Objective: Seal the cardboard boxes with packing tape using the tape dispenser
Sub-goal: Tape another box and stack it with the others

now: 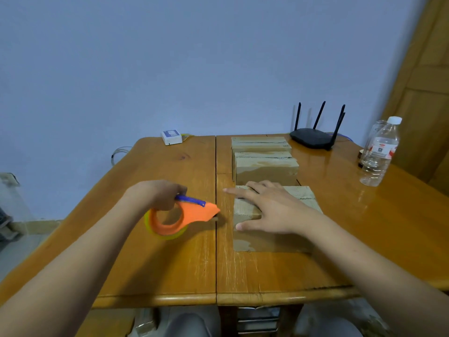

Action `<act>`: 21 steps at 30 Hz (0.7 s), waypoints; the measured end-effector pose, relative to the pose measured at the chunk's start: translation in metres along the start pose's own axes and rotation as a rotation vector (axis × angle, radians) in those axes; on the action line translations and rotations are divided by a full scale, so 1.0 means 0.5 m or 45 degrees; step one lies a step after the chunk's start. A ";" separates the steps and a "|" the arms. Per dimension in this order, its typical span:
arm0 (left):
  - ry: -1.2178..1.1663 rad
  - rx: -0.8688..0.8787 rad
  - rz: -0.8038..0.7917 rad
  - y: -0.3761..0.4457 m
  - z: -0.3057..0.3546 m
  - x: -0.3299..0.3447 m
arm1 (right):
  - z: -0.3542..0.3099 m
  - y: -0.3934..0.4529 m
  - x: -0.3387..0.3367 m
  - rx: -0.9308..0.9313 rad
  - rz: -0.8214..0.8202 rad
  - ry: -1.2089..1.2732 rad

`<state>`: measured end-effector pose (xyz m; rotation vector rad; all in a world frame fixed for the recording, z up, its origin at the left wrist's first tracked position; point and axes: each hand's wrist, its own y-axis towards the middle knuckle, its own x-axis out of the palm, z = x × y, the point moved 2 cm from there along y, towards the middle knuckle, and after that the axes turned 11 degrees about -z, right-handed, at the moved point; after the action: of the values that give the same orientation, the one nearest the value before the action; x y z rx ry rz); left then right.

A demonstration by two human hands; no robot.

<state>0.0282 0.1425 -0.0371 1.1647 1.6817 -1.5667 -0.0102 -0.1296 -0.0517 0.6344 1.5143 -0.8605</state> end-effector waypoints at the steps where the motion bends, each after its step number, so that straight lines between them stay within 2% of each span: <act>1: -0.112 -0.015 0.011 -0.007 -0.023 0.004 | 0.000 -0.002 -0.001 -0.011 0.023 0.048; 4: -0.802 0.056 0.078 -0.027 -0.061 0.033 | 0.002 -0.015 -0.012 -0.047 0.143 0.502; 6: -1.299 0.211 0.150 -0.047 -0.046 0.056 | 0.008 -0.029 -0.023 0.012 0.360 0.810; 8: -1.724 0.365 0.141 -0.063 -0.006 0.077 | 0.018 -0.047 -0.035 0.170 0.648 0.885; 10: -2.048 0.455 0.079 -0.070 0.041 0.094 | 0.034 -0.068 -0.039 0.377 0.799 0.884; 13: -2.359 0.527 0.004 -0.071 0.100 0.107 | 0.072 -0.104 -0.032 0.726 0.706 0.954; 16: -2.473 0.563 -0.025 -0.073 0.142 0.096 | 0.104 -0.126 -0.009 0.991 0.358 0.985; 18: -2.468 0.580 -0.066 -0.076 0.164 0.087 | 0.110 -0.124 0.013 0.989 0.202 1.099; 21: -2.372 0.622 -0.144 -0.081 0.183 0.077 | 0.114 -0.110 0.036 0.952 0.207 1.165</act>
<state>-0.0396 0.0641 -0.0650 -0.4480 0.0835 -1.9534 -0.0235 -0.2090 -0.0609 1.8637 1.8628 -1.0749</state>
